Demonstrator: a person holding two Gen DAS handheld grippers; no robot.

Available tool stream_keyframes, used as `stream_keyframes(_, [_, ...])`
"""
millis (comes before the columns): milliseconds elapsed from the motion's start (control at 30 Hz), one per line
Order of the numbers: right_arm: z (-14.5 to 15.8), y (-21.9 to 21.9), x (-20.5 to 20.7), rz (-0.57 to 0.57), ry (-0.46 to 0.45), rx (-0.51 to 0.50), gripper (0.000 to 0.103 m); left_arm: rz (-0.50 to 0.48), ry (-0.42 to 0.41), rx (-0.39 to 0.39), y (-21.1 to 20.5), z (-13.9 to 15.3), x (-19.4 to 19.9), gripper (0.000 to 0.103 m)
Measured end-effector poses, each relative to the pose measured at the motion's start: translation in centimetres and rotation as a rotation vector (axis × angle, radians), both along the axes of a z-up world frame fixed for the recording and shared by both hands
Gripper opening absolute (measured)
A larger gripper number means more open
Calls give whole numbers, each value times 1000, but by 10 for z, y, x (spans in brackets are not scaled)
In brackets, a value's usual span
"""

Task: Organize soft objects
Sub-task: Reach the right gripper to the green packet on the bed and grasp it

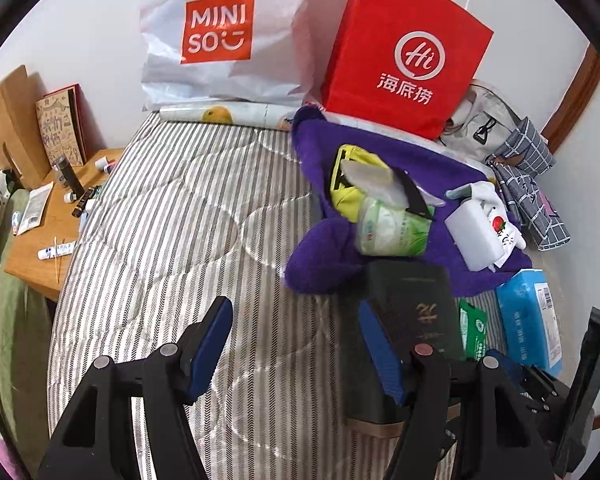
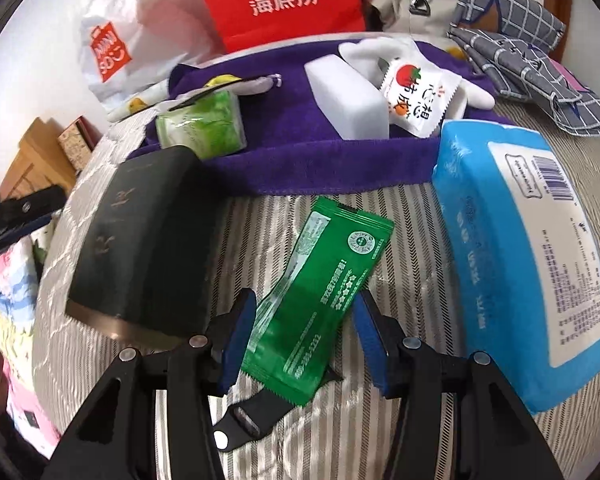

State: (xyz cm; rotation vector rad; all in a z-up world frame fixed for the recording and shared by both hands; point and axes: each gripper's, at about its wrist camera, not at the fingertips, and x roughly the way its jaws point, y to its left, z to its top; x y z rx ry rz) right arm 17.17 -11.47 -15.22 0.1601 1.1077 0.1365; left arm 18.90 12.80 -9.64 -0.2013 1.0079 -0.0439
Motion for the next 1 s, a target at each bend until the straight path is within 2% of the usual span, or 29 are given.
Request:
stream_keyframes(300, [-6,4,14,-60,-1,-21,51,-36,5,-10,6,-7,1,64])
stream_keyframes(533, [-7,15,20,-47,-22,-84,50,-38,11,-16,10,-11,2,64])
stream_keyframes(700, [-7,16,19,-22,-48,-114,41,-35,20,-7,10,-13,2,64])
stream_keyframes(1000, [-5,14,14,3,-61,-115,31,-37,33,-2,4,-15,-5,64])
